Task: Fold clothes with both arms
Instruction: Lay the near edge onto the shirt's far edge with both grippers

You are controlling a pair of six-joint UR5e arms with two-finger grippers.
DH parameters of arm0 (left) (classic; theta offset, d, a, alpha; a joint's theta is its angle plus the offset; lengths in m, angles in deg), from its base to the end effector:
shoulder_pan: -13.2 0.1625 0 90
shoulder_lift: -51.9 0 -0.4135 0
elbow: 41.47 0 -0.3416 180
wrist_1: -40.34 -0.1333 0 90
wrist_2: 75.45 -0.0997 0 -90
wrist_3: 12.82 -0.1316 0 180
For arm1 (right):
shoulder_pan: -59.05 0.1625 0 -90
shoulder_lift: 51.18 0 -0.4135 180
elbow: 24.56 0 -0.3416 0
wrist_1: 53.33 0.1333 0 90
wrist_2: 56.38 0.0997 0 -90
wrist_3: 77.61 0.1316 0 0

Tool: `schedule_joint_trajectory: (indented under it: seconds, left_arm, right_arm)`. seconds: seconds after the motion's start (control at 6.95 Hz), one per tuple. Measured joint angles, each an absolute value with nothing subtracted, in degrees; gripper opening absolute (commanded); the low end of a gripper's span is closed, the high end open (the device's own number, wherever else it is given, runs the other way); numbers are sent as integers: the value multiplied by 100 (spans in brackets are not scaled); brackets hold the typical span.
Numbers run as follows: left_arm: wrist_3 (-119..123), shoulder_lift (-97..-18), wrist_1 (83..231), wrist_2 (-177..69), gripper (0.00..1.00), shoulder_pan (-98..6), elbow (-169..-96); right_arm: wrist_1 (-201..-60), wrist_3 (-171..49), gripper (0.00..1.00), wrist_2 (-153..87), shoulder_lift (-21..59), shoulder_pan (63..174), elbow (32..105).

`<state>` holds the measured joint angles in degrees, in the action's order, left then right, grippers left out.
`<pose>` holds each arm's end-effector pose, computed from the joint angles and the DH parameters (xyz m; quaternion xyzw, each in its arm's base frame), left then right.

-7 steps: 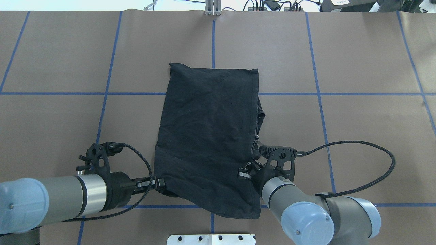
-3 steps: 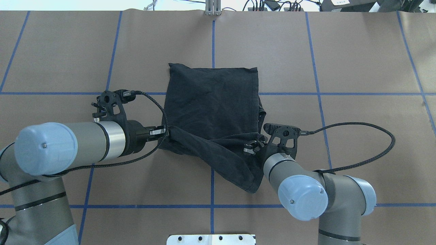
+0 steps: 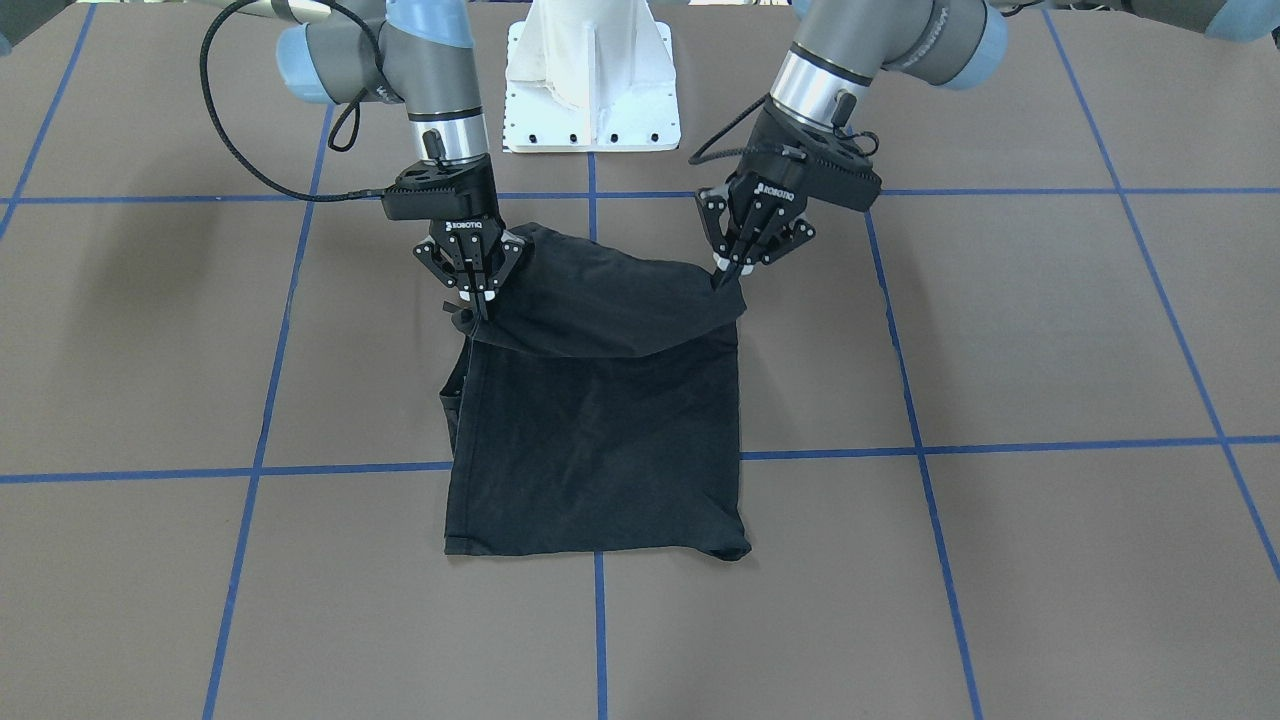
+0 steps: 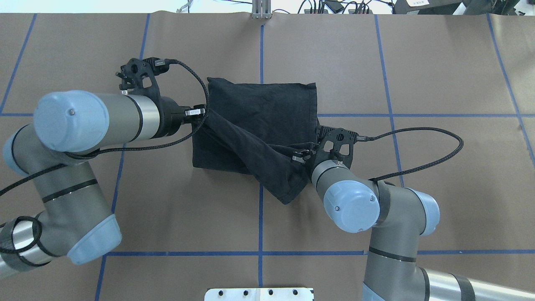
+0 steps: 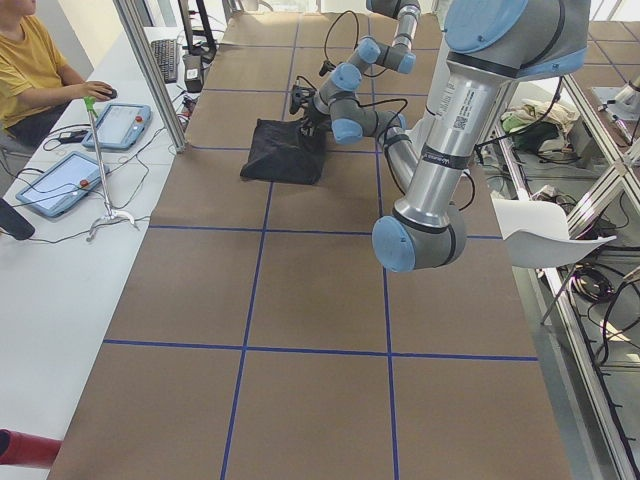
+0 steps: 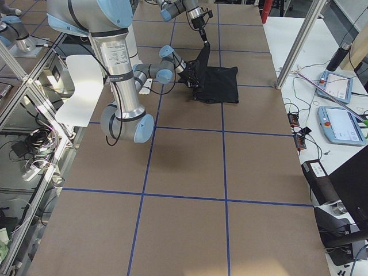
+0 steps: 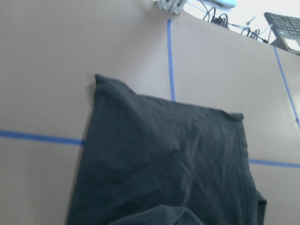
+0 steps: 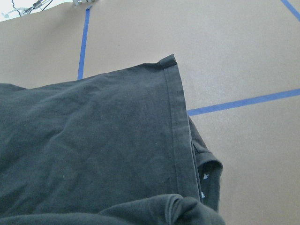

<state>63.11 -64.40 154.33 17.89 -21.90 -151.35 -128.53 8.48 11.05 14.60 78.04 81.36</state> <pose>0.3999 -0.4346 0.2375 0.2174 0.5324 -0.1328 0.8073 -0.4957 -0.3650 0.3076 0.2600 -0.4089 0.2037 0.8507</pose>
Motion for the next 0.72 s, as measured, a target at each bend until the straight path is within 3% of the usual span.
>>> schedule_joint_trajectory:
  seconds: [0.43, 0.72]
  left_arm:
    - [5954, -7175, 15491, 1806, 0, -2649, -13939]
    - [5814, -7537, 15540, 1787, 0, -2712, -13271]
  right_arm:
    - [-13157, 731, 0, 1356, 1087, 8274, 8055]
    - [-13256, 718, 0, 1396, 650, 8491, 7516]
